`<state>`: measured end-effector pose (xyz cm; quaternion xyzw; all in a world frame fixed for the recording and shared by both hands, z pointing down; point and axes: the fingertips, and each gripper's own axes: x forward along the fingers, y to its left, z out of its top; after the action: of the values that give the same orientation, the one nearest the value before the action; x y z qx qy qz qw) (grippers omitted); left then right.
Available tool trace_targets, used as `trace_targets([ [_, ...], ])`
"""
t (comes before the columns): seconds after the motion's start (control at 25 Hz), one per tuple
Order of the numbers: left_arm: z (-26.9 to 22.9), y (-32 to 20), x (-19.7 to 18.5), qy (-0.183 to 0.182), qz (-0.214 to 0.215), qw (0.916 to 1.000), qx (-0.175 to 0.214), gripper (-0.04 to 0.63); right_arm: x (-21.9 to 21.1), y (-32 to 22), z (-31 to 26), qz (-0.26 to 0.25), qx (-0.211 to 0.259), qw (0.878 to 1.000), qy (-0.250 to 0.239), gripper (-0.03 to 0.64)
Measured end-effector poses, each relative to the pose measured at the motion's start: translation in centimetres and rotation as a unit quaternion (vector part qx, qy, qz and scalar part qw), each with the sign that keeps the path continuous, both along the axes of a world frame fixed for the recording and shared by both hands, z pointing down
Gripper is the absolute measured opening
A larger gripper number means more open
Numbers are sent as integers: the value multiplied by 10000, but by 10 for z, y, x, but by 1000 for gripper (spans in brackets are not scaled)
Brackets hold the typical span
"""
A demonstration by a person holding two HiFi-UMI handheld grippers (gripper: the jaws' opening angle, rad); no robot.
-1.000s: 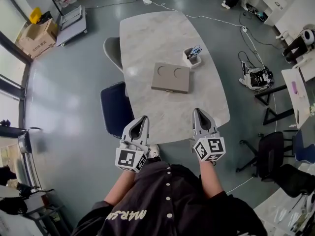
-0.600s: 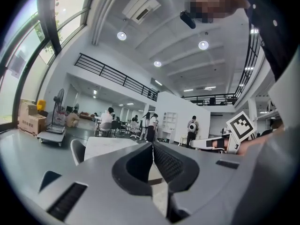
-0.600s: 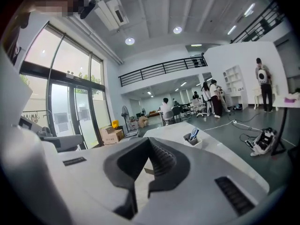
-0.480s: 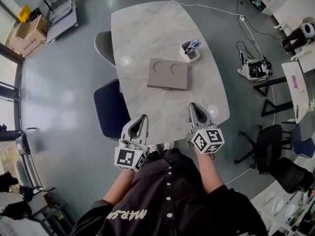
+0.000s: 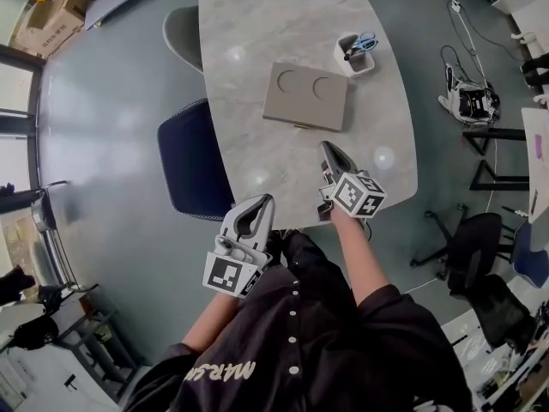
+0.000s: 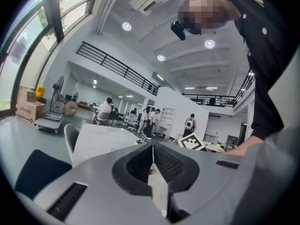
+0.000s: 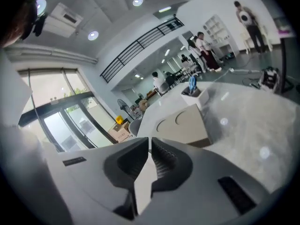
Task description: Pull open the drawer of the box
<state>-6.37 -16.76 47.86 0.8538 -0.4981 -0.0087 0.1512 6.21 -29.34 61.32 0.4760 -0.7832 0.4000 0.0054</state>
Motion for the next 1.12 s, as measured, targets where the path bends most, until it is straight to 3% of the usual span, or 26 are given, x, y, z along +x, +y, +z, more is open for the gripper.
trace_targets([
  [0.16,12,4,10,56,85,9998,-177,17,-6,-19,54,386,-817,9928,-787,10],
  [0.48,42,2,16,213,121,9982,-550,17,-19,-40,124,770,-1716,9717,-1431,60],
  [0.76,56,-13,13,277,88,9972,-689,17,-25,-52,143,795,-1959,9643,-1593,81],
  [1.0,67,-16,15,288,122,9951,-934,17,-27,-57,149,788,-2075,9596,-1732,35],
  [1.12,64,-20,14,294,86,9965,-781,17,-28,-56,149,750,-2103,9569,-1857,31],
])
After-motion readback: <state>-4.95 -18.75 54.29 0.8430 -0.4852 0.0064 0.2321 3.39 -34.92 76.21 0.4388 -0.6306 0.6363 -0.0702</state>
